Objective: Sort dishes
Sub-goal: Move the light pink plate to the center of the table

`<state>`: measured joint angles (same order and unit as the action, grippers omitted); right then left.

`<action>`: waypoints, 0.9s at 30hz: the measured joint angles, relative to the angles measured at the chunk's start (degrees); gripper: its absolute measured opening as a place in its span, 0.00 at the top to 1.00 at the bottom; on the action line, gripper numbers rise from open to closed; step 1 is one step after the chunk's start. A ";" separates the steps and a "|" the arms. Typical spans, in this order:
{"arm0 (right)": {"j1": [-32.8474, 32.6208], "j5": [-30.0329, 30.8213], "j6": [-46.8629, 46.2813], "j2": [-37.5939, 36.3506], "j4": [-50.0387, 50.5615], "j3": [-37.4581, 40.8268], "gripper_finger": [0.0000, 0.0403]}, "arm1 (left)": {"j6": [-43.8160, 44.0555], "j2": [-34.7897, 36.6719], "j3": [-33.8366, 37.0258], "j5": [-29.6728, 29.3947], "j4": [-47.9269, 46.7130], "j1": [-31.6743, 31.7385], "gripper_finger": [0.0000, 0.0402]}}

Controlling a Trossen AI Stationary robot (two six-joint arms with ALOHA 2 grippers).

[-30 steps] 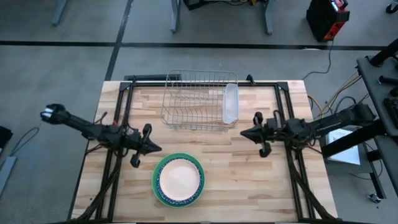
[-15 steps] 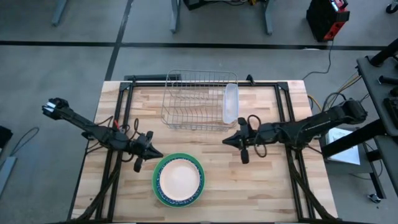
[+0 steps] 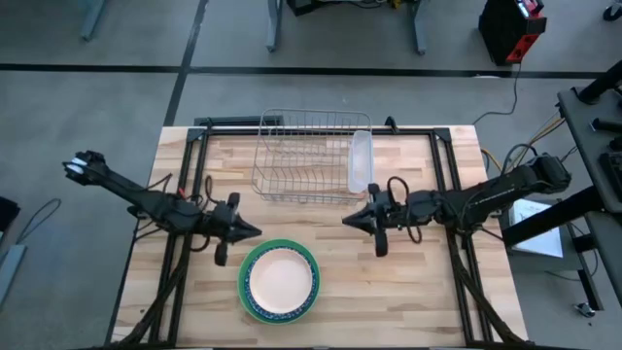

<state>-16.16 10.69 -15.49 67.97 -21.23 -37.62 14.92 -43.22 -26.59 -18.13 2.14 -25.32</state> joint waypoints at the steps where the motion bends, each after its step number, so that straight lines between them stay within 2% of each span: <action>1: -1.21 0.06 1.11 0.78 0.62 0.11 1.00 | -0.13 -0.78 -1.26 1.26 -3.22 -0.08 1.00; 3: -4.23 0.08 3.05 3.21 2.31 0.49 1.00 | -0.29 -2.81 -2.55 4.68 -8.02 -1.00 1.00; 5: -7.72 1.65 2.80 6.92 0.85 1.41 1.00 | 0.28 -4.85 -2.12 2.95 -6.80 -3.16 1.00; 7: -11.05 7.33 -2.53 11.51 -6.17 1.57 1.00 | 3.08 -6.18 -1.81 -0.61 -1.12 -4.20 1.00; 10: -15.45 10.91 -6.34 15.58 -14.83 0.68 1.00 | 11.00 -6.45 -1.88 1.58 0.17 -4.98 1.00; 13: -20.47 17.83 -5.83 18.48 -15.36 -1.57 1.00 | 18.53 -7.00 -0.80 3.29 -2.49 -6.53 1.00; 17: -23.22 26.79 -4.80 21.72 -15.12 -3.95 1.00 | 25.02 -9.56 0.71 1.68 -2.79 -8.30 1.00; 22: -23.63 26.94 -10.12 22.82 -11.45 -5.07 1.00 | 26.32 -13.87 0.66 1.34 -2.57 -8.52 1.00; 27: -22.81 27.00 -11.08 22.95 -8.04 -5.03 1.00 | 26.60 -18.21 0.49 1.14 -3.08 -8.39 1.00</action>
<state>-38.98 37.69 -26.57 90.91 -29.28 -42.65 41.51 -61.43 -26.11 -16.99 -0.94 -33.71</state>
